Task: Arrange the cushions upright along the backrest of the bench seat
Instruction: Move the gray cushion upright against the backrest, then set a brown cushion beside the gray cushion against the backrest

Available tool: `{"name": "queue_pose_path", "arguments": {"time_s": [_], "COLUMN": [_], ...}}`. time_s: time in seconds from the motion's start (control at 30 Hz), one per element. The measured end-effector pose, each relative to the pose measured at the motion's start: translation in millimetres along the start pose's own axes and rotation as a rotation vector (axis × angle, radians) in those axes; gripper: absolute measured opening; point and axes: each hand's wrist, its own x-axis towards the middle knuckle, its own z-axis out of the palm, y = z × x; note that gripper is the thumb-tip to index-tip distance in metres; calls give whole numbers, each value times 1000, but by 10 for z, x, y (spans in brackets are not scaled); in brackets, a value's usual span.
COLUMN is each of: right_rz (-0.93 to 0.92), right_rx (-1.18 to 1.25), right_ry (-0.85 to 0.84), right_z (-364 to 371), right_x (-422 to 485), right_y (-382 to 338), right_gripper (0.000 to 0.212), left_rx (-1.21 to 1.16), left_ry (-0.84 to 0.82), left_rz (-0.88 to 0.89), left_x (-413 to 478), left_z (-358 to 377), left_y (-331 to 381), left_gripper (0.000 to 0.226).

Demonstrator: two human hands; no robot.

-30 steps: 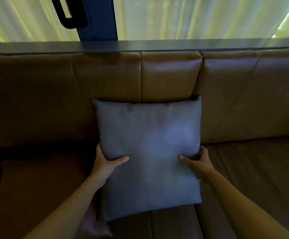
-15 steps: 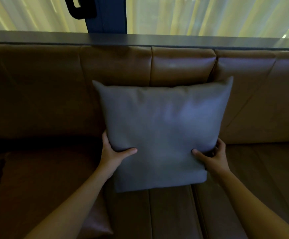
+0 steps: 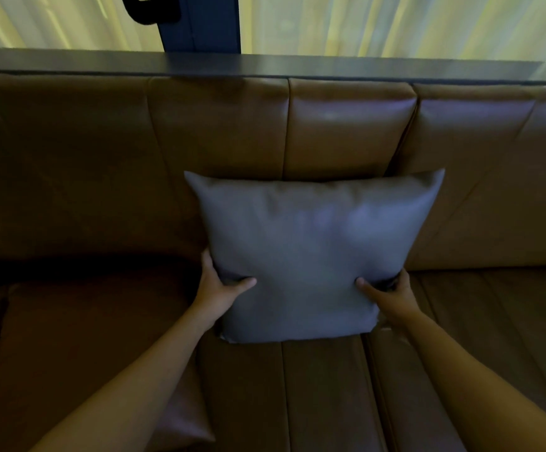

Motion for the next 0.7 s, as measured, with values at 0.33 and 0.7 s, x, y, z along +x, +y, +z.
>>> {"name": "queue_pose_path", "arguments": {"time_s": [0.33, 0.7], "right_rz": [273, 254], "right_rx": [-125, -261], "right_ry": [60, -275], "right_z": [194, 1561], "right_x": [-302, -1088], "right_y": [-258, -734], "right_gripper": [70, 49], "left_rx": [-102, -12], "left_ry": [2, -47], "left_rz": [-261, -338], "left_x": [-46, -268], "left_z": [-149, -1264], "left_y": [256, 279], "left_gripper": [117, 69]}}
